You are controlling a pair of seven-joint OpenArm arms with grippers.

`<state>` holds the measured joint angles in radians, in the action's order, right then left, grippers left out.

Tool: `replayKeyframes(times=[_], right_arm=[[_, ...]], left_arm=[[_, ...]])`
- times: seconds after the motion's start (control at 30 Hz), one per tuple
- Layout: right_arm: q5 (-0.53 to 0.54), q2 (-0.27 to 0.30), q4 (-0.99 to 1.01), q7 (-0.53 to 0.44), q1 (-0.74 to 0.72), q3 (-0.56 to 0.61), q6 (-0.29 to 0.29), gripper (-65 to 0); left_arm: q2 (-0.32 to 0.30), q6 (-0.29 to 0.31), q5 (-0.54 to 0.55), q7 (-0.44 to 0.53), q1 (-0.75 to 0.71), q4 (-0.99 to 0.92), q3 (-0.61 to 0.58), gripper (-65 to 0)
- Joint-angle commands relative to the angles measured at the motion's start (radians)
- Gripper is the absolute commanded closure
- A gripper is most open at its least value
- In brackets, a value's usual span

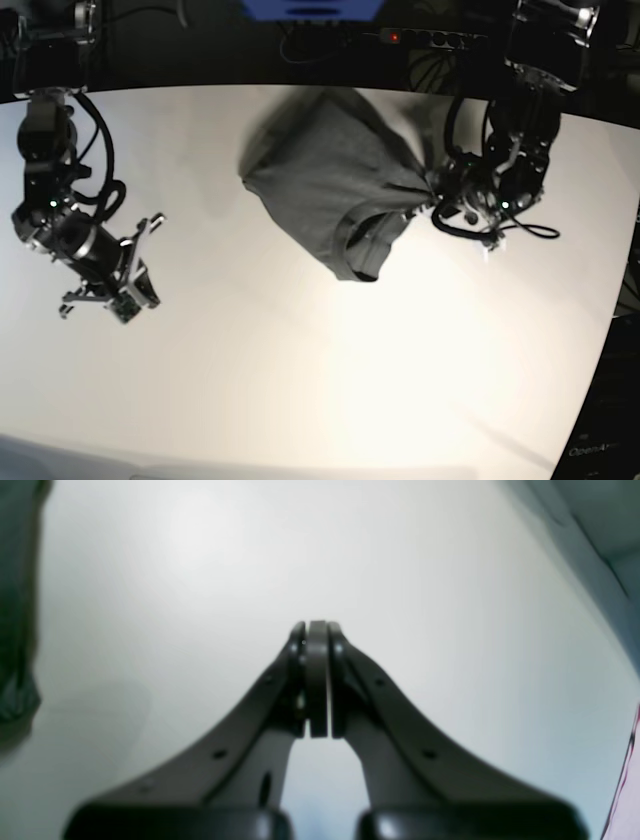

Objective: Fold the T-shirt properly
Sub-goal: 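Push the bundle's side inward with the right gripper, then withdraw it, then open the left gripper and lift both grippers away from the bundle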

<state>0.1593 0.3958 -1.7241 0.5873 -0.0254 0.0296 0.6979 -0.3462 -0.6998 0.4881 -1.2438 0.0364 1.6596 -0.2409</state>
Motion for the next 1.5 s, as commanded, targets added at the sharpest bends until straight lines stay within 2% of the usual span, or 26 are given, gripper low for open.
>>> replayKeyframes(times=[0.0,0.17,0.27,0.43,0.63,0.8,1.0,1.27,1.37,1.47], right_arm=[[0.009,0.01,-0.018,-0.017,0.002,-0.046,0.0,-0.3],[0.007,-0.013,-0.034,-0.017,0.064,-0.204,0.0,-0.3],[0.007,-0.014,-0.04,-0.053,0.1,-0.253,0.0,-0.3],[0.006,-0.001,-0.035,-0.111,0.177,-0.26,0.0,-0.1],[0.006,-0.001,-0.038,-0.142,0.226,-0.262,0.0,-0.1],[0.004,0.002,-0.034,-0.16,0.259,-0.262,0.0,-0.1],[0.004,0.027,-0.032,-0.186,0.295,-0.262,0.0,-0.1],[0.004,0.027,-0.032,-0.186,0.304,-0.257,0.0,-0.1],[0.004,0.025,-0.03,-0.186,0.307,-0.256,0.0,-0.1],[0.004,0.027,-0.029,-0.186,0.322,-0.265,0.0,-0.1]], left_arm=[[0.002,0.002,-0.015,0.019,0.029,-0.017,-0.015,-3.1],[0.017,0.002,-0.01,0.112,0.082,-0.16,-0.105,-3.1],[0.058,0.002,-0.01,0.129,0.121,-0.213,-0.139,-3.1],[0.115,0.002,-0.016,0.138,0.179,-0.272,-0.173,-3.1],[0.215,0.002,-0.016,0.141,0.29,-0.349,-0.219,-3.1],[0.276,0.002,-0.018,0.2,0.357,-0.43,-0.268,-3.1],[0.266,0.002,-0.018,0.187,0.369,-0.421,-0.266,-3.1],[0.157,0.002,-0.01,0.18,0.351,-0.295,-0.243,-3.1],[0.126,0.002,-0.01,0.115,0.337,-0.21,-0.162,-3.1],[0.078,0.002,-0.009,0.014,0.282,-0.042,-0.05,-3.1]])
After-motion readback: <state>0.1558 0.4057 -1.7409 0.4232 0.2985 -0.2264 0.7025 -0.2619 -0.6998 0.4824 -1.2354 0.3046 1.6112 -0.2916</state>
